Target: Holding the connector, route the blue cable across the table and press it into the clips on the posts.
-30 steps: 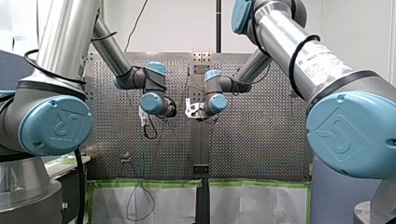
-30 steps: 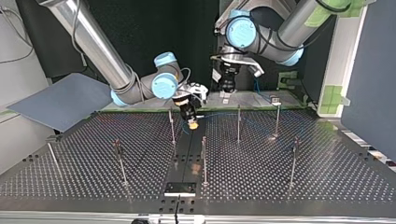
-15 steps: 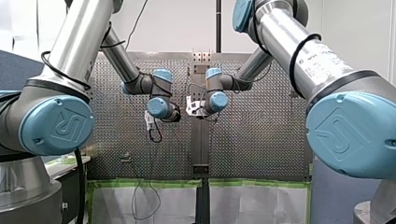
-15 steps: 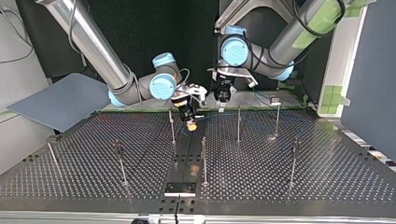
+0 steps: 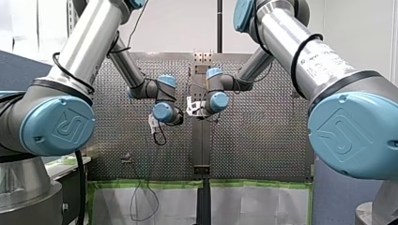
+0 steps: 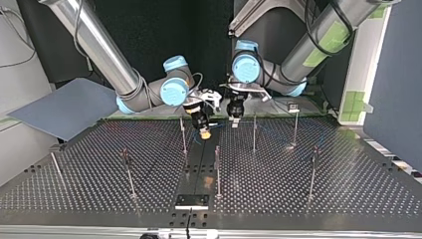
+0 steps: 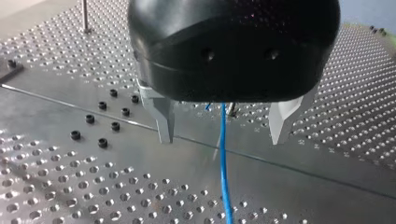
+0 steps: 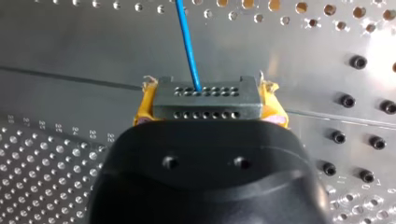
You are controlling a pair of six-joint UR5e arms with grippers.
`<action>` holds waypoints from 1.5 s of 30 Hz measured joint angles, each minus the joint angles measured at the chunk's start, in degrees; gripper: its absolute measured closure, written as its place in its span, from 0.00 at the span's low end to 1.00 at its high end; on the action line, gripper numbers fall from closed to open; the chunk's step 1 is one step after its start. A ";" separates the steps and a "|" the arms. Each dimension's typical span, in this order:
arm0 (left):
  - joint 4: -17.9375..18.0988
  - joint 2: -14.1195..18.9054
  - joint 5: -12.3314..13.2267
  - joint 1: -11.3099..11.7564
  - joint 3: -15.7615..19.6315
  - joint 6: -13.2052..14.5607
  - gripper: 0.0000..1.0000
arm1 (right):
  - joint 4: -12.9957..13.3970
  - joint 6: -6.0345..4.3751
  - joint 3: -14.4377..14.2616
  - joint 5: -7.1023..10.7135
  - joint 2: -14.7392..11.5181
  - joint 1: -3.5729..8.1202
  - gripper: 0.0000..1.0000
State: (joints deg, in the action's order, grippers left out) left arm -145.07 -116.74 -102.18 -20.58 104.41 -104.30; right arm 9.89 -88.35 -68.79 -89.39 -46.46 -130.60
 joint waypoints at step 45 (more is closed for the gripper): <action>-3.14 -7.30 -7.05 -0.82 -7.57 3.89 0.80 | 0.12 -0.47 -0.01 0.53 0.00 0.13 1.00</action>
State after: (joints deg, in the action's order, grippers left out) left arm -148.21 -124.04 -109.22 -21.40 96.84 -100.41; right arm 10.01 -88.82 -68.80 -88.86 -46.46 -130.47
